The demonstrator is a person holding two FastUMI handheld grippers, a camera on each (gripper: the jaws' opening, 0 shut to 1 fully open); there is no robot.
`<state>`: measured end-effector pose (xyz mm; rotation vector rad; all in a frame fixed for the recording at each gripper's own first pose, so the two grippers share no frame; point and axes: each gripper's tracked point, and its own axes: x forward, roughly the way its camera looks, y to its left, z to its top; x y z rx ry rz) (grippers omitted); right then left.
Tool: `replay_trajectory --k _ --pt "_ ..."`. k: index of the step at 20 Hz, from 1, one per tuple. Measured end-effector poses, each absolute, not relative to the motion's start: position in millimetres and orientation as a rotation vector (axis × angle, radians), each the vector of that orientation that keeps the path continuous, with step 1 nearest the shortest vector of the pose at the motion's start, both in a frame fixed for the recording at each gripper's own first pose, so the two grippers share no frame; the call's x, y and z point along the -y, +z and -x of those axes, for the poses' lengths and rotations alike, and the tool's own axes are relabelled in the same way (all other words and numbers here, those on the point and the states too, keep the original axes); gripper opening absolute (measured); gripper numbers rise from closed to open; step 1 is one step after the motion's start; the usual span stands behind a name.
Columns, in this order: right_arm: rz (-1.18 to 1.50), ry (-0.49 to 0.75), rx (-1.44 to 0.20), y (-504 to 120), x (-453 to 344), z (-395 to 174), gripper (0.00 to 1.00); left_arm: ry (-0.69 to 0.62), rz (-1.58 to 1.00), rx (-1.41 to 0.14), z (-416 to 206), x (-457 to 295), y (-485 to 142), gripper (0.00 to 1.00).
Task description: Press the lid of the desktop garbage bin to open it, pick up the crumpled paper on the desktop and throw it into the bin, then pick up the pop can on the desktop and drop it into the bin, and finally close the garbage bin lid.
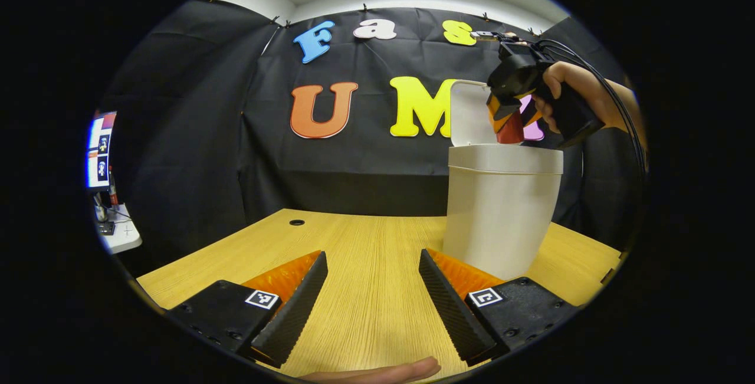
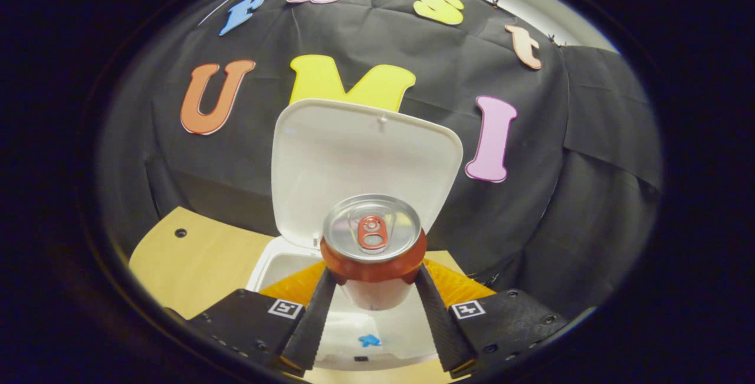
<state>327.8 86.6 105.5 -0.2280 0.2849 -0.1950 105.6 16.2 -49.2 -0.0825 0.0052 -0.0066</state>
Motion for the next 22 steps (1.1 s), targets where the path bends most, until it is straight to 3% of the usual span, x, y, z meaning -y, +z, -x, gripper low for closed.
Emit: replay_trajectory --k 6,8,9,10,11,12,13,17,18,21,22 --pt "0.192 -0.15 -0.258 115 -95 -323 0.78 -0.002 0.094 -0.03 -109 -17 -55 1.0" --pt "0.183 -0.15 -0.262 114 -94 -325 0.84 0.0 0.093 -0.032 -109 -19 -56 1.0" --pt "0.174 -0.15 -0.263 114 -93 -325 0.78 0.001 0.09 -0.031 -110 -19 -57 1.0" --pt "0.158 -0.144 -0.268 114 -94 -325 0.85 0.002 0.085 -0.03 -110 -19 -57 1.0" --pt "0.137 -0.136 -0.272 113 -93 -325 0.79 0.007 0.078 -0.025 -110 -20 -57 1.0" --pt "0.116 -0.129 -0.273 114 -94 -325 0.87 0.008 0.076 -0.026 -110 -20 -57 1.0" --pt "0.099 -0.125 -0.275 115 -94 -324 0.81 0.008 0.079 -0.03 -111 -20 -59 1.0" --pt "0.068 -0.109 -0.264 126 -93 -323 0.82 0.027 0.065 -0.031 -110 -24 -59 1.0" --pt "0.069 -0.107 -0.254 131 -93 -323 0.87 0.035 0.051 -0.02 -110 -25 -57 1.0" --pt "0.042 -0.073 -0.229 144 -99 -322 0.82 0.031 0.042 -0.019 -111 -22 -58 1.0" --pt "0.04 -0.071 -0.218 150 -99 -322 0.88 0.032 0.042 -0.02 -110 -22 -58 1.0"
